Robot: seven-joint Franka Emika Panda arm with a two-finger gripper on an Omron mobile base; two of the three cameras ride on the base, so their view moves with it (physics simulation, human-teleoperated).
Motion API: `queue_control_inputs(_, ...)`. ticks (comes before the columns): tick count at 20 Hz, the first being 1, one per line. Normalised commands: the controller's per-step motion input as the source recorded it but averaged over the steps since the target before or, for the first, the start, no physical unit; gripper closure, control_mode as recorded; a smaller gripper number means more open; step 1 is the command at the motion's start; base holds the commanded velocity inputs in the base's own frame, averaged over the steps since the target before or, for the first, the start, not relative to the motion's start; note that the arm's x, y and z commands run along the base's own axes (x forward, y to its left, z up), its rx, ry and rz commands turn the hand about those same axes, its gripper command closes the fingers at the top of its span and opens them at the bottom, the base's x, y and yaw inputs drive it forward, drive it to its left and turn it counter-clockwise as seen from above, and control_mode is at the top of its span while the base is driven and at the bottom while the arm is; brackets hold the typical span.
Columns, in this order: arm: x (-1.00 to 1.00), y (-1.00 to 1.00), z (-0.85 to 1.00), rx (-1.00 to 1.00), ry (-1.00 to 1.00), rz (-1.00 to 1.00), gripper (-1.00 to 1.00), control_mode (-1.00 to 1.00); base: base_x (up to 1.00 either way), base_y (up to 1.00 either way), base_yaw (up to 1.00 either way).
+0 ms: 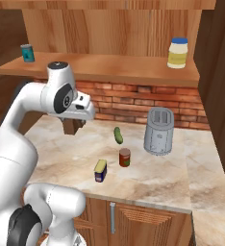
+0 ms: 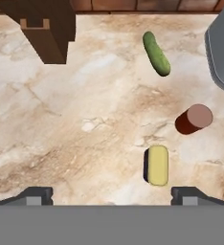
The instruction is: Pick the cans from the counter and place them in their designated side in the cabinet.
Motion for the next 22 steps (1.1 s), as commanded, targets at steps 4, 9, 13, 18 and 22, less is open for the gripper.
queue_control_inputs(4,-0.08,-0.16,-0.19,0.00,0.00,-0.01,-1.00,-1.00,0.00,0.00,0.00)
queue_control_inputs(9,-0.12,-0.14,-0.19,0.00,0.00,-0.01,-1.00,-1.00,0.00,0.00,0.00)
queue_control_inputs(13,-0.13,-0.13,-0.16,0.00,0.00,0.00,-1.00,-1.00,0.00,0.00,0.00)
queue_control_inputs(18,-0.11,-0.09,-0.20,0.00,0.00,-0.01,-1.00,-1.00,0.00,0.00,0.00)
queue_control_inputs(22,-0.05,-0.03,-0.20,-0.01,0.00,-0.01,-1.00,-1.00,0.00,0.00,0.00)
